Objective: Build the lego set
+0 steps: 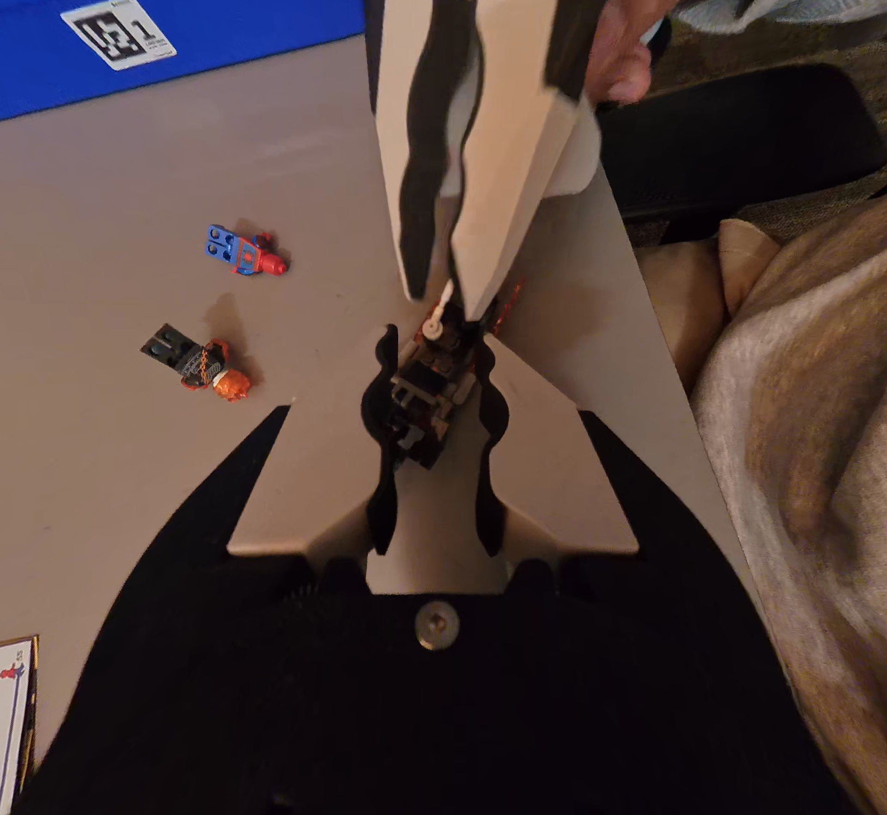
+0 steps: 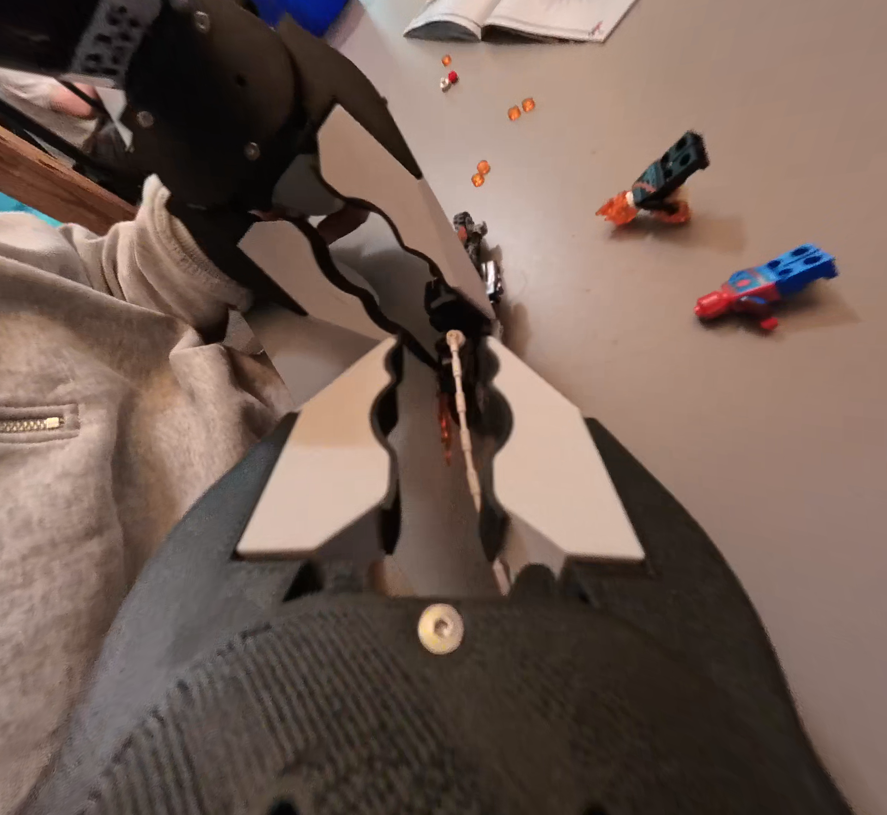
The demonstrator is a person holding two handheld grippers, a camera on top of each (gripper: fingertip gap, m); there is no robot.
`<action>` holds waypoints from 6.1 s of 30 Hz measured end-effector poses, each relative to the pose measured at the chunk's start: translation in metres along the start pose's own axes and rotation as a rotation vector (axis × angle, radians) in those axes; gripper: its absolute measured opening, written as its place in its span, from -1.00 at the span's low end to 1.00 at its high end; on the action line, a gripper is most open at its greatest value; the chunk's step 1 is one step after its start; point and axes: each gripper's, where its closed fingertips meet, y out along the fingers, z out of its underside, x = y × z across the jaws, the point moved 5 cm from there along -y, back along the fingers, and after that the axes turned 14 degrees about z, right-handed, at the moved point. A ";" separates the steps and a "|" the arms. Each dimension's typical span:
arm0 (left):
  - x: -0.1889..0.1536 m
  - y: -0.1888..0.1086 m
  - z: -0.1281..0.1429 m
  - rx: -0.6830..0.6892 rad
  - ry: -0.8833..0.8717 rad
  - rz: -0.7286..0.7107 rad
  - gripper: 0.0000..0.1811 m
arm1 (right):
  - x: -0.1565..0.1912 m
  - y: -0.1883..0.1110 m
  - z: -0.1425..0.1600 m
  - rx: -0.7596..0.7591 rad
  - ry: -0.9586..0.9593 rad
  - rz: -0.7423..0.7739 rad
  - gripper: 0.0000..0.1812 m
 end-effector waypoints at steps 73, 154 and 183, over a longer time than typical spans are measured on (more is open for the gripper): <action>-0.003 0.018 -0.013 0.096 -0.079 0.044 -0.80 | 0.023 -0.022 0.027 -0.076 -0.190 -0.022 -0.99; 0.068 -0.279 0.158 -0.675 -0.533 -0.722 -0.60 | -0.096 -0.009 -0.081 -0.629 -0.243 0.470 -0.70; 0.040 -0.308 0.147 -1.010 -0.409 -0.571 -0.53 | -0.093 -0.020 -0.078 -0.686 -0.196 0.434 -0.74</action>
